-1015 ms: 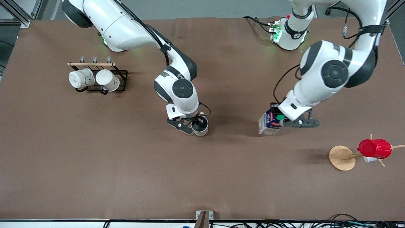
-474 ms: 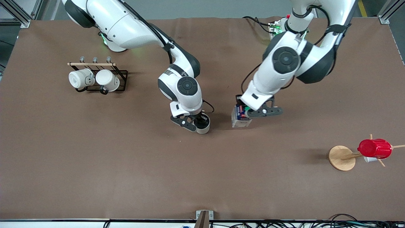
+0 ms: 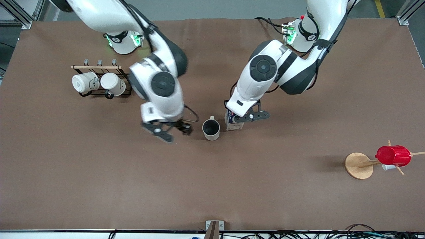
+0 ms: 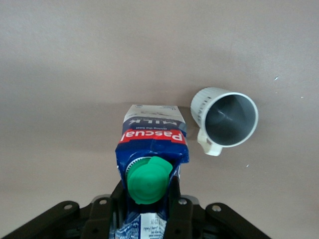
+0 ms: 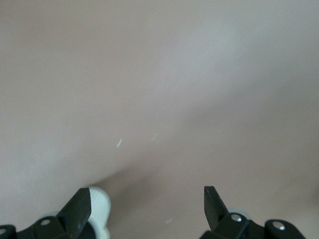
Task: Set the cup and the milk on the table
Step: 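Release the mug at table center and withdraw the right gripper, then lower the milk carton beside the mug with the left gripper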
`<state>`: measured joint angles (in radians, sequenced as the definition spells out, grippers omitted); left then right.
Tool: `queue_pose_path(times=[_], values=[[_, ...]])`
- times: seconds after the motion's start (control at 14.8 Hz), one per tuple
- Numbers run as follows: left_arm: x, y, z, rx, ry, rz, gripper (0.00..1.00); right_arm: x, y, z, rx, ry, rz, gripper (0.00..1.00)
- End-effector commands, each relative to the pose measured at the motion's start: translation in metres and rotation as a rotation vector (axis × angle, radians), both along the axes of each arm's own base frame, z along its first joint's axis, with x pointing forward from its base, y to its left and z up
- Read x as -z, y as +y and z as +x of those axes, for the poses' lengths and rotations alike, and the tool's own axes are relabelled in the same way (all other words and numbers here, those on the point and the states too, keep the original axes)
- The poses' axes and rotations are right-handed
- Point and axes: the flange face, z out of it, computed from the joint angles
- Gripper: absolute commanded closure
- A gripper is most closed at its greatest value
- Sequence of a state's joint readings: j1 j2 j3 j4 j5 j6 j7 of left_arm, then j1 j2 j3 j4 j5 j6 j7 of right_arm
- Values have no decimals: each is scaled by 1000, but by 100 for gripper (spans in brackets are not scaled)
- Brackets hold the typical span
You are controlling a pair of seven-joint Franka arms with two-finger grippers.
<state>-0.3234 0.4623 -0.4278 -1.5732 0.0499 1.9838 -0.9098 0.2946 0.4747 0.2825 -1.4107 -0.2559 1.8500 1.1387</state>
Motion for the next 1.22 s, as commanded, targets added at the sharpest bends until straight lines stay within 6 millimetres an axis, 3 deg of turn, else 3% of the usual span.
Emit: queue_pose_path(times=[0.0,0.27,0.47,0.68,0.88,0.95,1.02,1.15], values=[[7,-14,8,-26,-7,18,76,-58,-94,-5,-55,5,-23,0],[22,-19,7,-22,-8,45,76,-130,-208,-3,-135,-10,-19,0],[30,-26,15,-24,-4,30,75,-171,-303,-21,-235,25,55,0],[26,-30,17,-24,-14,23,75,-185,-360,-35,-391,60,56,0],[27,-35,12,-11,-14,27,72,-189,-374,-35,-431,55,51,0],[28,-35,13,-12,-13,28,67,-196,-375,-35,-428,44,45,0],[30,-35,13,-11,-11,28,53,-203,-375,-34,-430,29,40,0],[32,-34,14,-8,-13,29,0,-208,-373,-36,-426,33,43,0]])
